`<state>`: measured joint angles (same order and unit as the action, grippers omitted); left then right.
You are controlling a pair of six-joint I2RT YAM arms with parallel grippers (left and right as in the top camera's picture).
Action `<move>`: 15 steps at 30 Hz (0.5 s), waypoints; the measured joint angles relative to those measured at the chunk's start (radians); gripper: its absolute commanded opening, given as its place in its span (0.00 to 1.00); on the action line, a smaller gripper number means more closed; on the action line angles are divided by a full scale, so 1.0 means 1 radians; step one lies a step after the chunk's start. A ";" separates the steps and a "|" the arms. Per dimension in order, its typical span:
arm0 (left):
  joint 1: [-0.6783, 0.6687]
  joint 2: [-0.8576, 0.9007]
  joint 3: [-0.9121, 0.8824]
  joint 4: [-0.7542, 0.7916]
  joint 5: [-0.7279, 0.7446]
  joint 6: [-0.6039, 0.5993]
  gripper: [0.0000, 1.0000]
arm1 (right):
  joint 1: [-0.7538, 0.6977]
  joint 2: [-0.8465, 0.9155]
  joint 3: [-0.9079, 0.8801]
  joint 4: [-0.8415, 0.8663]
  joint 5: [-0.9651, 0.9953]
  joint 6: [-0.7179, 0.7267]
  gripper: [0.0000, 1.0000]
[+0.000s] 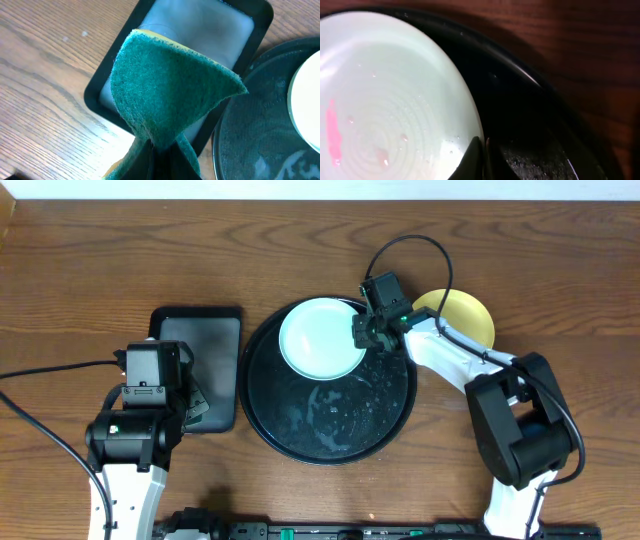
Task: Clean dirty plates on tray and stack at the side
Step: 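Grip the mint plate rim and slide it to the tray center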
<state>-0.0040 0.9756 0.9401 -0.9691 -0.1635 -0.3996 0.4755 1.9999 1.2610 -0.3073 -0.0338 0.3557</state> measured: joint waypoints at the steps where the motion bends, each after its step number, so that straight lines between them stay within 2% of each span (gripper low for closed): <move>1: 0.000 0.000 0.000 0.000 0.000 0.000 0.08 | 0.000 -0.007 0.000 -0.003 -0.001 0.000 0.01; 5: 0.000 0.000 0.000 0.000 0.000 0.000 0.08 | 0.000 -0.028 0.000 -0.048 -0.001 0.000 0.01; 15: 0.000 0.000 0.000 0.001 0.000 0.000 0.08 | 0.000 -0.048 0.004 -0.301 -0.060 0.000 0.01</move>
<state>-0.0040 0.9756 0.9401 -0.9680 -0.1631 -0.3996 0.4755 1.9514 1.2652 -0.6083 -0.0937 0.3561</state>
